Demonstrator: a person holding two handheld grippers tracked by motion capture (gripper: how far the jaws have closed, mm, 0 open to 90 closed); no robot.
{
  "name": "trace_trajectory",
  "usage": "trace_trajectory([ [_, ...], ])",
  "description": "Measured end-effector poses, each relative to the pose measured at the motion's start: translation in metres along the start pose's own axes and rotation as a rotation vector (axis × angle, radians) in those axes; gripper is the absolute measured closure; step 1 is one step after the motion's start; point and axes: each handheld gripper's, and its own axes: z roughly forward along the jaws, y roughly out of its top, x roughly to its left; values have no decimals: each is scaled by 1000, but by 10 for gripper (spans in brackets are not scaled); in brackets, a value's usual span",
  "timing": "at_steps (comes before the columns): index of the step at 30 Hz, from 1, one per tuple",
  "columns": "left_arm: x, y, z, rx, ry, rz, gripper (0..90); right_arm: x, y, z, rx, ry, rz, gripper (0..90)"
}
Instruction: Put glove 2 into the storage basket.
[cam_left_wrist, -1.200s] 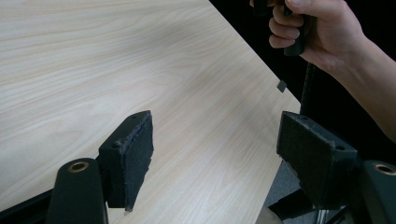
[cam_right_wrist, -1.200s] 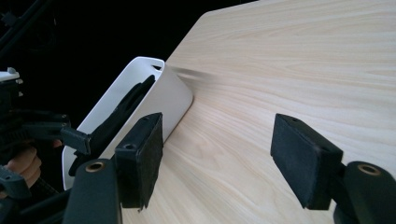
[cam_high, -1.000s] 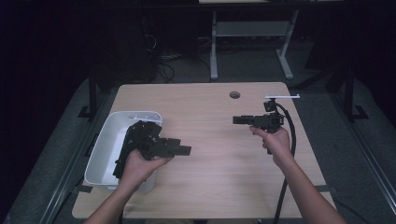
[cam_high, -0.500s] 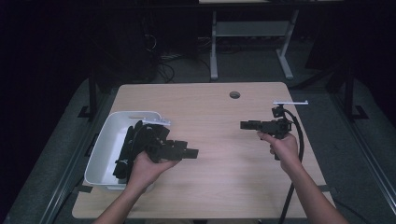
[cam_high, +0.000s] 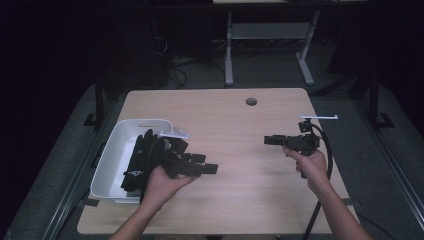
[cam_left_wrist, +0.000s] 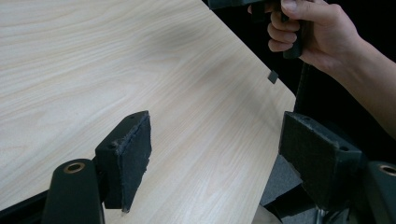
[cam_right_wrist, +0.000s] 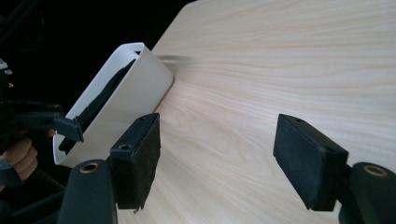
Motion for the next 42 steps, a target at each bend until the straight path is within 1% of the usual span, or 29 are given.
trace_trajectory([
  [4, -1, -2, 3, -5, -6, -2, 251, -3, -3, -6, -13, 0, 3, 312],
  [5, -1, -3, 5, -3, -7, 4, 252, -4, -5, -8, -13, -6, 3, 312],
  [11, -4, -7, 13, 8, -12, 5, 251, -11, -13, -12, -2, -18, 16, 308],
  [13, -5, -8, 16, 11, -13, 8, 250, -12, -15, -13, 2, -25, 11, 307],
  [21, -9, -13, 26, 17, -19, 24, 250, -16, -24, -17, 1, -25, 4, 308],
  [22, -9, -13, 26, 17, -19, 24, 251, -16, -24, -17, 1, -25, 4, 308],
  [23, -10, -14, 27, 15, -27, 24, 250, -17, -26, -19, 11, -29, 2, 307],
  [25, -10, -15, 27, 12, -28, 28, 250, -18, -29, -20, 8, -28, 1, 307],
  [27, -10, -17, 29, 7, -37, 21, 250, -19, -33, -21, 16, -37, -5, 307],
  [28, -10, -18, 29, 7, -36, 29, 251, -20, -35, -22, 16, -35, 0, 307],
  [31, -11, -20, 32, 3, -45, 21, 250, -23, -40, -22, 23, -39, 3, 306],
  [37, -11, -25, 36, 6, -51, 30, 251, -29, -48, -23, 32, -37, 10, 304],
  [39, -11, -27, 37, 6, -54, 34, 251, -30, -51, -24, 24, -31, 12, 304],
  [41, -12, -30, 38, 7, -55, 30, 251, -32, -54, -25, 29, -31, 11, 304],
  [42, -12, -31, 39, 5, -55, 34, 250, -32, -55, -25, 27, -31, 12, 304],
])
